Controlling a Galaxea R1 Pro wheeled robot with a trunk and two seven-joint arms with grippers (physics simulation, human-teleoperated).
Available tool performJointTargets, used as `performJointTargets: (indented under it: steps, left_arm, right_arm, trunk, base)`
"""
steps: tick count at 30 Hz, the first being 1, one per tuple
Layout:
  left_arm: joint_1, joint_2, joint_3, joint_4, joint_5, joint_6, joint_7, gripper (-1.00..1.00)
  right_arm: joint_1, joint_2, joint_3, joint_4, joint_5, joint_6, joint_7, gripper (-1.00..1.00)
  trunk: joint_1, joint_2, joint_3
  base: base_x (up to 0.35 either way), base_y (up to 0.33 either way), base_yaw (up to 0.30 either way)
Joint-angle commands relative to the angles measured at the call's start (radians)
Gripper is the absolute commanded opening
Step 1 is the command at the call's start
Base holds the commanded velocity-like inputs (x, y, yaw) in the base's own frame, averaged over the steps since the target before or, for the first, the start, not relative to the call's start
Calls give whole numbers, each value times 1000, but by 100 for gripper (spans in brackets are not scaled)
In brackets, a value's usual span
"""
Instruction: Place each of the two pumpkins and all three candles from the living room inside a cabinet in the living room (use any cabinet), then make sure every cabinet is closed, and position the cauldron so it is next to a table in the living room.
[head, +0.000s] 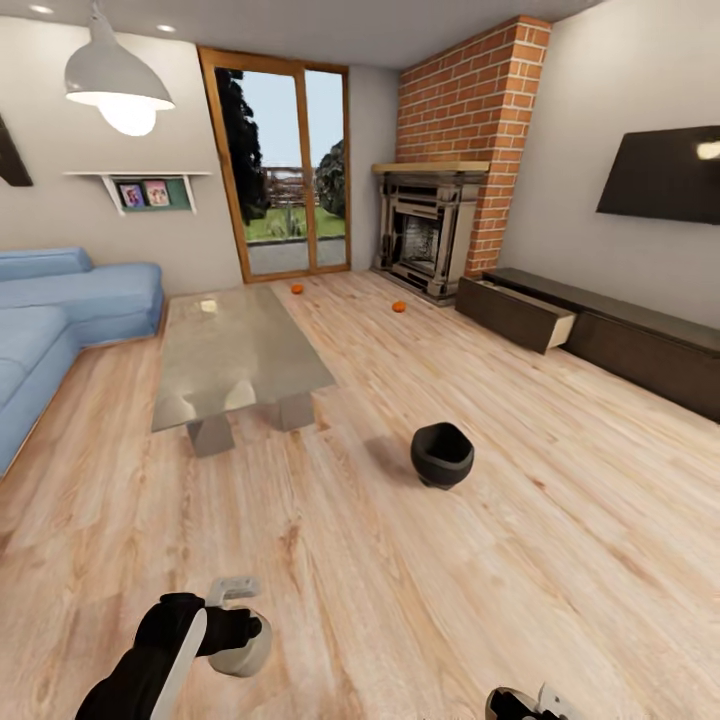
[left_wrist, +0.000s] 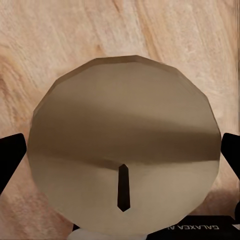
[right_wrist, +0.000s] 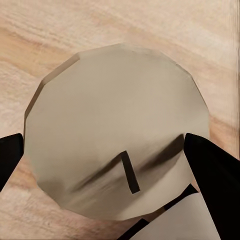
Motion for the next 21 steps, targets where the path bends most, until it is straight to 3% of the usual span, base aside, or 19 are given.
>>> performJointTargets:
  steps: [1, 21]
  left_arm:
    - [0, 0, 0, 0, 1, 0, 0, -100]
    - [0, 0, 0, 0, 1, -1, 1, -100]
  right_arm:
    - [0, 0, 0, 0, 1, 0, 0, -100]
    - [0, 1, 0, 3, 1, -1, 0, -100]
  trunk:
    - [0, 0, 1]
    - [0, 0, 11]
  base:
    - [0, 0, -272]
    - [0, 0, -272]
